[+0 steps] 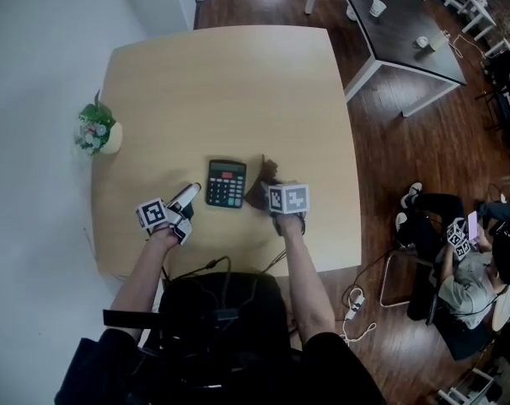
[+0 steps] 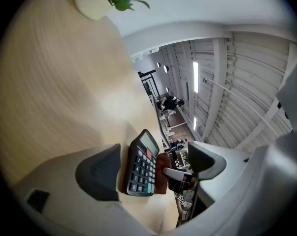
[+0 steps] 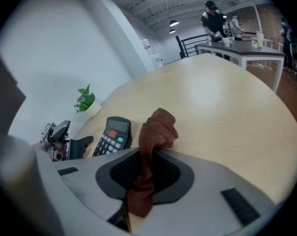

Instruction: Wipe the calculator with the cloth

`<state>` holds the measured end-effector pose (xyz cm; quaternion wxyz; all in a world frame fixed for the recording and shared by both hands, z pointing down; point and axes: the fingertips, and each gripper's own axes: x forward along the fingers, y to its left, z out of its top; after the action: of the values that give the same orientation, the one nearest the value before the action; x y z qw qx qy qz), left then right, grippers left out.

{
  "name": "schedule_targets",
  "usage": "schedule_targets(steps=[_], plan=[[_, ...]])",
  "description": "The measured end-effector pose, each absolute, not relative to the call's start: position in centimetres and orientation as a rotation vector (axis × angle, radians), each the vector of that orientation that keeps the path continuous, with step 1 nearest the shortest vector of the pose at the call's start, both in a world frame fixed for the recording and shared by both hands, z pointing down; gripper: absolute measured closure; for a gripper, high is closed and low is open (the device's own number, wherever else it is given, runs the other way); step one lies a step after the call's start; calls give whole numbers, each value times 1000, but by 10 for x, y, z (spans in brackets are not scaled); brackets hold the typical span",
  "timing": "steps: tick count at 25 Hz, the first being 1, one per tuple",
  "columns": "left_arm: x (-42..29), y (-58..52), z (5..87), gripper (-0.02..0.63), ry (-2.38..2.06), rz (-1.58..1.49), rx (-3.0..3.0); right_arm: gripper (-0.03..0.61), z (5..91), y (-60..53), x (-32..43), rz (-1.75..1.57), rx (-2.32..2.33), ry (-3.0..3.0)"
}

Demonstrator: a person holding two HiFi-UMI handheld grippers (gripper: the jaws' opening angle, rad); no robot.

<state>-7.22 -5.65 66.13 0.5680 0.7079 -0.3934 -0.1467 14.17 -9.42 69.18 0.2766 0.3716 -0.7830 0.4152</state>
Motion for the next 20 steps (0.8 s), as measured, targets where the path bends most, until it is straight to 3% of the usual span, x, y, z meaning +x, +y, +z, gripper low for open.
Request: schedule_targets(steps=[5, 11, 20], plan=[[-52, -77, 675, 192, -851, -421, 1587, 512, 699, -90, 76, 1130, 844, -2187], [-78, -118, 673, 192, -920, -506, 1534, 512, 697, -140, 43, 1054, 801, -2216], [-92, -140, 672, 192, -911, -460, 1551, 512, 696, -172, 47, 1087, 851, -2155]])
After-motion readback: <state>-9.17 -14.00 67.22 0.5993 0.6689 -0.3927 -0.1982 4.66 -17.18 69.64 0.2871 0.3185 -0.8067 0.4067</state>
